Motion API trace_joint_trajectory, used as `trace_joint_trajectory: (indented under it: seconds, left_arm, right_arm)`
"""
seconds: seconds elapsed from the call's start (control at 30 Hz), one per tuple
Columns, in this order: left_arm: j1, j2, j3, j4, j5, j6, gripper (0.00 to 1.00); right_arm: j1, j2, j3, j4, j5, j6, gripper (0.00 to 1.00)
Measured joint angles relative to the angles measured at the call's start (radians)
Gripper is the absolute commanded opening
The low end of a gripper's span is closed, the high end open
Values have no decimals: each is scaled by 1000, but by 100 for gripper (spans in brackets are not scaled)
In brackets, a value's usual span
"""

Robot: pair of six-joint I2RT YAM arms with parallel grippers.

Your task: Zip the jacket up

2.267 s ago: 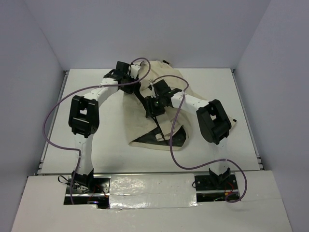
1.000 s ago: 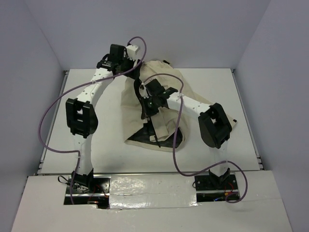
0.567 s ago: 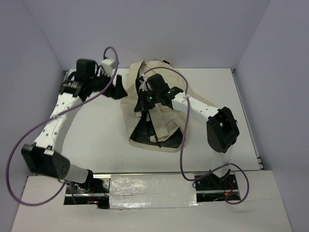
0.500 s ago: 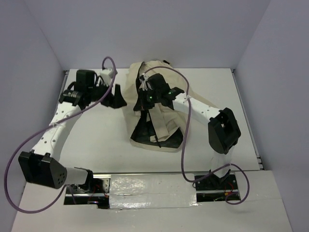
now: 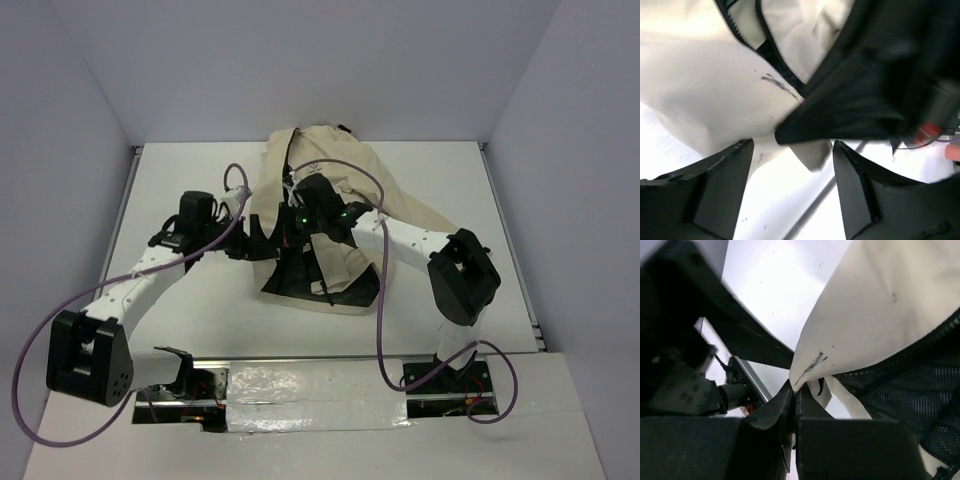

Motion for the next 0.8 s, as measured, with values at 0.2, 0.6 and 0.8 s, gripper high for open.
trace_joint_trajectory:
  seconds: [0.2,0.6,0.8]
  left_arm:
    - [20,-222,-172,151,77,-26,83]
    - [61,-81,-196,240,83,-81,51]
    - [56,-83,-201,283,94,-106,0]
  right_arm:
    - [3,-6,-38,4,5,31,0]
    - [27,-31,-38,17,32,48,0]
    - [31,-31,-35,23,55,43,0]
